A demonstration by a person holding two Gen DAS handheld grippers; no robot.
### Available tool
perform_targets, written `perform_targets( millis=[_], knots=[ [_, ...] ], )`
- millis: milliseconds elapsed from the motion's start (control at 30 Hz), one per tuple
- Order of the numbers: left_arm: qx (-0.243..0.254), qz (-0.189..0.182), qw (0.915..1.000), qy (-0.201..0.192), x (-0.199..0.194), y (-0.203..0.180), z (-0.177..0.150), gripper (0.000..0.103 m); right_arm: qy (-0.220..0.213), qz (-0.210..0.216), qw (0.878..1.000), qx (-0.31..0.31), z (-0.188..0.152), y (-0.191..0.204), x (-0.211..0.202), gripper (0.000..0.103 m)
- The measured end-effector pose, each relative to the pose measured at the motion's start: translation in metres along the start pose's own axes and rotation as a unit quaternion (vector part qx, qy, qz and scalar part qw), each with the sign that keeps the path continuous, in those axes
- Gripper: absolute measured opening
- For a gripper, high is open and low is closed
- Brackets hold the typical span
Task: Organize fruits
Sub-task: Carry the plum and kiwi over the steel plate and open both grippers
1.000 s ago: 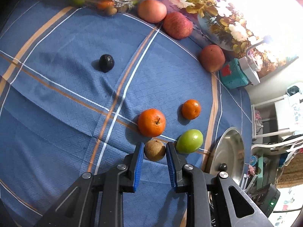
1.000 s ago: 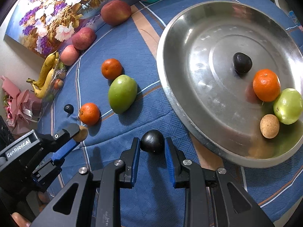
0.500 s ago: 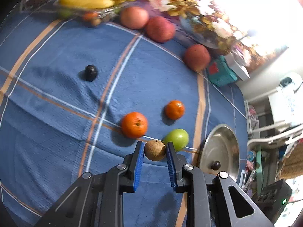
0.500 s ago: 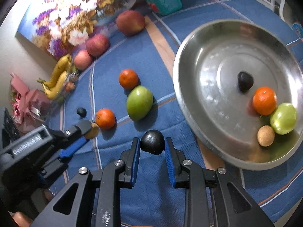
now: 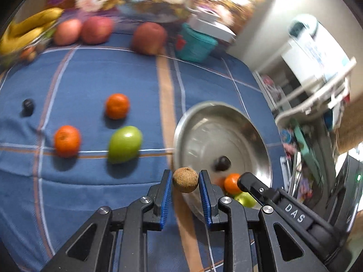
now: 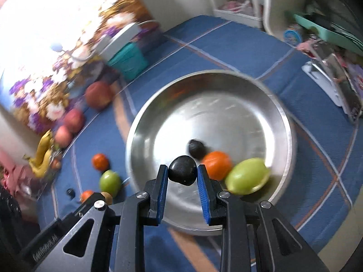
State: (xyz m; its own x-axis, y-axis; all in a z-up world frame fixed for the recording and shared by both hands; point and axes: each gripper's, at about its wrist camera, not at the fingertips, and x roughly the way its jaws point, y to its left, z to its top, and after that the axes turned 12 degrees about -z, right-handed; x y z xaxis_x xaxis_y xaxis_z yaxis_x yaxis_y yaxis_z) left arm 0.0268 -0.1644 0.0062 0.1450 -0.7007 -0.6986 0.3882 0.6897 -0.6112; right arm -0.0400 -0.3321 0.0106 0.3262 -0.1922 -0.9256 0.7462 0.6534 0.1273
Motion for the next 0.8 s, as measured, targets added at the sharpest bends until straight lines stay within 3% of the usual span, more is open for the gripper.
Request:
perform_targets(
  millis=[200,800],
  knots=[
    [0.022,-0.011,0.9996,0.014,0.018,-0.008,-0.007,0.026,0.022,-0.001,1.0,0.017,0.002,-0.013,0.01,0.028],
    [0.014,-0.011,0.9996,0.024,0.025,-0.002,-0.007,0.033,0.038,-0.003,0.999,0.017,-0.004,-0.012,0.014,0.028]
  ],
)
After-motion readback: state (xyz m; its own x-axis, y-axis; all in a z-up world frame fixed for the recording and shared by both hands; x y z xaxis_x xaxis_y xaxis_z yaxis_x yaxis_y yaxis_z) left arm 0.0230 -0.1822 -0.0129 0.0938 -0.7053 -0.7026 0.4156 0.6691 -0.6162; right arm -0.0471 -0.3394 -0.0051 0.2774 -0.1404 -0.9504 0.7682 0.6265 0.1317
